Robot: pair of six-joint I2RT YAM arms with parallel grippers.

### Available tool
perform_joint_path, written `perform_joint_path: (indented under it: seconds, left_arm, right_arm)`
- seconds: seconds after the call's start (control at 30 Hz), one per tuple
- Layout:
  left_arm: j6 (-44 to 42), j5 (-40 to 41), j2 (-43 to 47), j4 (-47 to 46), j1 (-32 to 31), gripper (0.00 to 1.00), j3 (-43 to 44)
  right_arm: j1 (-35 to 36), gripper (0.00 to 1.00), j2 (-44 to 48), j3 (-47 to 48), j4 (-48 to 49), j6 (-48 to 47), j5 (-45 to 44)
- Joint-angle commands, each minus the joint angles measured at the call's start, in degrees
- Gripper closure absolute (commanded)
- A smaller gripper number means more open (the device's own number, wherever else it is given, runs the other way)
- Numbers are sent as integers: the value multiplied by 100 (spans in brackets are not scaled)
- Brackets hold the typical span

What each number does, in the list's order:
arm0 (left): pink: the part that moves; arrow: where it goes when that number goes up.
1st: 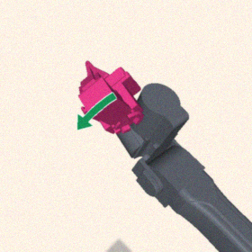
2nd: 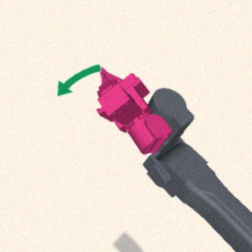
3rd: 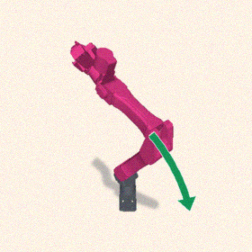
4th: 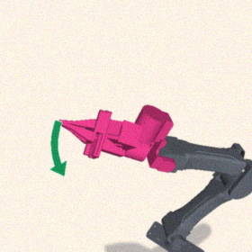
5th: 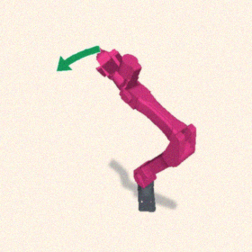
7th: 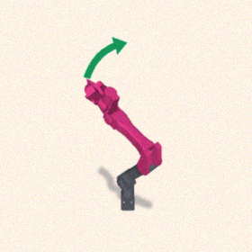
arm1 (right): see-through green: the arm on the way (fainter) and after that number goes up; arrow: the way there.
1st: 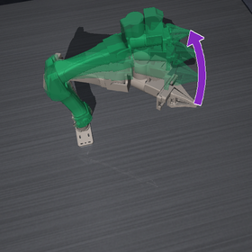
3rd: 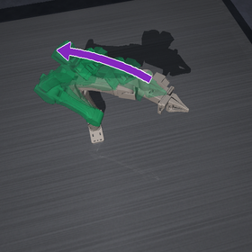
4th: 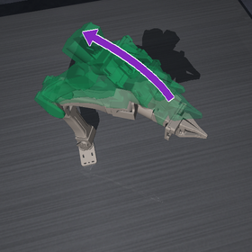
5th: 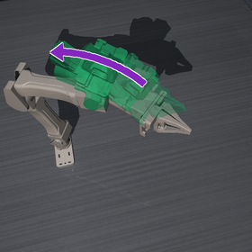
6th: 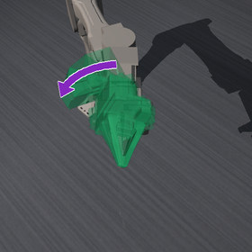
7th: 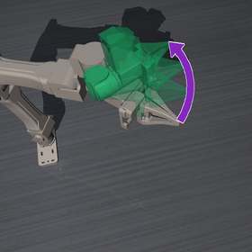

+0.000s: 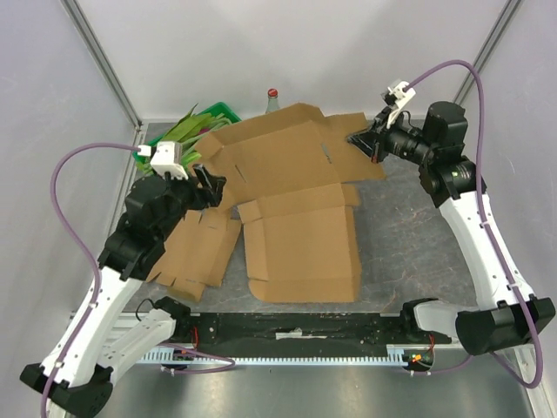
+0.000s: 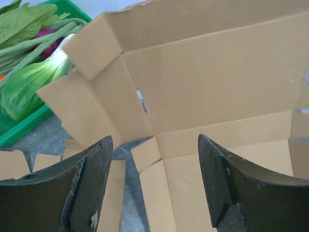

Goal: Fold the paper box

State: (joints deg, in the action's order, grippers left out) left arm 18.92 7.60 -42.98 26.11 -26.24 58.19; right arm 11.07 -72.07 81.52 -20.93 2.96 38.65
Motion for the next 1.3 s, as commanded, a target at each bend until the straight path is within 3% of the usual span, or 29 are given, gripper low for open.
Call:
perform_joint_path:
  seconds: [0.0, 0.13, 0.23, 0.27, 0.37, 0.57, 0.77, 0.87, 0.93, 1.0, 1.1, 1.27]
  left_arm:
    - [305, -118, -551, -415, 469, 25, 235]
    - [-185, -723, -633, -711, 717, 25, 394]
    - [-985, -1636, -807, -1256, 725, 23, 561]
    - [-1378, -2369, -956, -1336, 734, 23, 657]
    - [-2065, -3463, -1535, -1687, 734, 24, 1001]
    - [-2962, -4167, -2257, -2277, 883, 25, 1378]
    - [-3201, -5380, -3058, -1985, 1708, 31, 2091]
    - [-3088, -5609, -2979, -2276, 1867, 34, 1968]
    - [-3305, -6091, -3206, -1901, 1877, 38, 2204]
    - [-3342, -6051, -3330, -1635, 1903, 41, 2398]
    - [-3219, -6067, -3173, -2159, 1964, 41, 2048]
    - [-2464, -6885, -3041, -2584, 2298, 40, 2214]
  right_arm:
    - [-79, 100, 474, -434, 1082, 591, 301]
    - [-87, 100, 642, -654, 1108, 609, 371]
    - [-88, 100, 826, -900, 1179, 521, 502]
    - [-88, 100, 870, -944, 1240, 504, 572]
    - [-79, 100, 914, -1067, 1345, 468, 766]
    - [-79, 100, 984, -1094, 1407, 486, 1029]
    - [-88, 100, 1178, -1120, 1372, 442, 1118]
    - [-88, 100, 1222, -1147, 1372, 424, 1171]
    - [-88, 100, 1213, -1120, 1372, 459, 1206]
    - [-88, 100, 1231, -1111, 1381, 468, 1250]
    - [-88, 100, 1248, -1112, 1372, 486, 1276]
    - [-88, 100, 1266, -1085, 1363, 504, 1276]
